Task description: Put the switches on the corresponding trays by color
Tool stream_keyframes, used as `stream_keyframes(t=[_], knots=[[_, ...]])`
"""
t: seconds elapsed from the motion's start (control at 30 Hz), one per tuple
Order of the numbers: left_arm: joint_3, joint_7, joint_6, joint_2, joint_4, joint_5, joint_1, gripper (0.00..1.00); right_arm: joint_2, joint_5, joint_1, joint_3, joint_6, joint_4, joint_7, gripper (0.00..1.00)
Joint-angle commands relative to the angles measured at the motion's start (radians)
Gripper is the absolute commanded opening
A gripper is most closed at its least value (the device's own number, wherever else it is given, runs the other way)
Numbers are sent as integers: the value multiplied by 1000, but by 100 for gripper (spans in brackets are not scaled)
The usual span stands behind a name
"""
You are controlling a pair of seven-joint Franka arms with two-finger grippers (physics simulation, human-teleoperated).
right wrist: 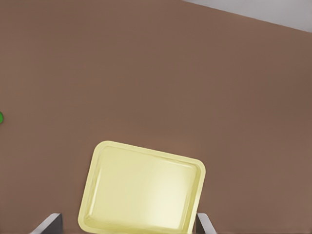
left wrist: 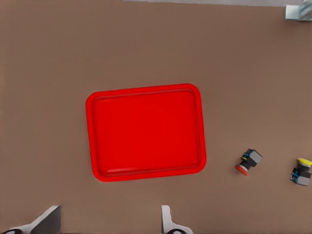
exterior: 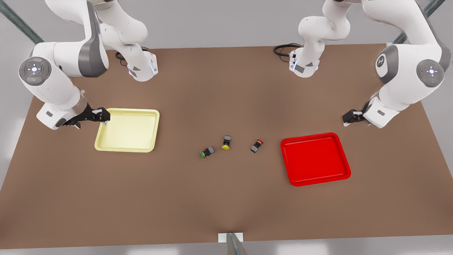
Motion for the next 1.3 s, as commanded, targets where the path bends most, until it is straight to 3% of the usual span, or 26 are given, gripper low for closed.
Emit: stream_keyframes(t=[0.0, 0.13, 0.2, 0.23, 0.4, 0.67, 0.93, 1.27], knots=[[0, -1, -1, 0, 0, -1, -3, 100, 1, 0, 3, 0, 0, 0, 0, 100], [-8, -1, -37, 75, 60, -1, -23, 100, 98, 11, 20, 41, 2, -2, 32, 100], [-6, -1, -36, 98, 80, 1, -14, 100, 250, 14, 22, 216, 17, 12, 77, 100], [-5, 3, -28, 106, 81, -10, -8, 100, 323, 12, 80, 258, 20, 43, 143, 100], [-8, 2, -22, 206, 98, -10, -5, 100, 537, 23, 399, 261, 284, 41, 506, 100], [-9, 0, -22, 215, 112, -10, -5, 100, 693, 138, 553, 239, 600, 12, 850, 100], [-8, 0, -24, 221, 114, -4, -3, 100, 715, 213, 565, 137, 620, 26, 896, 100], [-5, -6, -20, 224, 114, -10, -3, 100, 807, 202, 606, 100, 621, 156, 936, 100]])
